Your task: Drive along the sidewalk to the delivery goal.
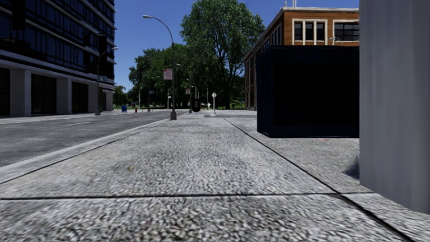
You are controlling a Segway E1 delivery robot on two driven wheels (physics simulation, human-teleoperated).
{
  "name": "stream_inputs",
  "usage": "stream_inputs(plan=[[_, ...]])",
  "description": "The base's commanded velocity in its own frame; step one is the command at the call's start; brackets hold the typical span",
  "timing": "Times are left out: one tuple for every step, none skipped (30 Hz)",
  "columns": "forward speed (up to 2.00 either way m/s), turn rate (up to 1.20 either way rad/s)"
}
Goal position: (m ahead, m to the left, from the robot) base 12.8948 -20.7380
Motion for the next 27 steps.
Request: stream_inputs(plan=[[2.0,0.0],[2.0,0.0],[2.0,0.0],[2.0,0.0],[2.0,0.0],[2.0,0.0],[2.0,0.0],[2.0,0.0],[2.0,0.0],[2.0,0.0],[2.0,0.0],[2.0,0.0],[2.0,0.0],[2.0,0.0],[2.0,0.0],[2.0,0.0],[2.0,0.0],[2.0,0.0],[2.0,0.0],[2.0,0.0],[2.0,0.0],[2.0,0.0],[2.0,0.0],[2.0,0.0],[2.0,0.0],[2.0,0.0],[2.0,0.0]])
